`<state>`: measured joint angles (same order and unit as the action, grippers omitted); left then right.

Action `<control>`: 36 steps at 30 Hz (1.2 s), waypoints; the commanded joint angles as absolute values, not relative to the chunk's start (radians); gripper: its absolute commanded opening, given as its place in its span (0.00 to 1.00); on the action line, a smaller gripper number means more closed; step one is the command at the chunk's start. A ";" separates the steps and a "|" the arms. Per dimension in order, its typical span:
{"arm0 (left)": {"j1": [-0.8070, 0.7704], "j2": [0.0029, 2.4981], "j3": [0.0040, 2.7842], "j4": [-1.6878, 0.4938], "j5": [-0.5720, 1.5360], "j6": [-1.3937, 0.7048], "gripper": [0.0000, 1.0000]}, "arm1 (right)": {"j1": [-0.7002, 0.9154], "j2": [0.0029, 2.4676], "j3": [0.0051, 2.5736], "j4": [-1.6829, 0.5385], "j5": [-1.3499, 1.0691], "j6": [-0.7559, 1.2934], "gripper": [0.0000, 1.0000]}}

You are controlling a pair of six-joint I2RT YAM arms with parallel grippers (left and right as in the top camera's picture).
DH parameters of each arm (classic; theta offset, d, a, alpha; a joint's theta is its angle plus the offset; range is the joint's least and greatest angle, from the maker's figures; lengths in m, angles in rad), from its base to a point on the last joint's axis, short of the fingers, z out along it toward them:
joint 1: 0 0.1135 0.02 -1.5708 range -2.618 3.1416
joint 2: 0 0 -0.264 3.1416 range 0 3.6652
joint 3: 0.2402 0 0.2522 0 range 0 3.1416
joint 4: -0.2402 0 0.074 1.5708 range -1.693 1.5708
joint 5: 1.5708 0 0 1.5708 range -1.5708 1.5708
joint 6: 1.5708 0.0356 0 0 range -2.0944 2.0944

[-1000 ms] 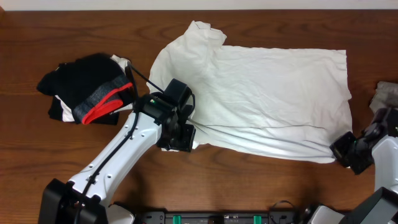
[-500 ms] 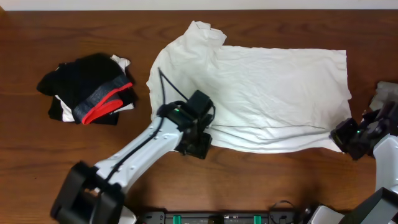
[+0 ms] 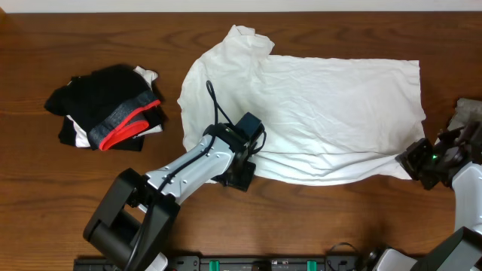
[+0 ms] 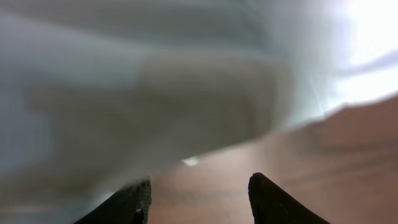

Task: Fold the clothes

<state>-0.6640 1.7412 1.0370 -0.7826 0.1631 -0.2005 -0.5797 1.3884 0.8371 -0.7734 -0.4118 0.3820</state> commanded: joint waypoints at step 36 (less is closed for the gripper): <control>-0.669 1.828 1.051 -0.770 0.097 -0.154 0.09 | -0.583 1.391 0.857 -0.773 -0.447 0.414 0.06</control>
<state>-0.6640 1.8084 1.0393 -0.7235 0.0742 -0.1566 -0.5797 1.3884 0.8371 -0.7734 -0.4309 0.4061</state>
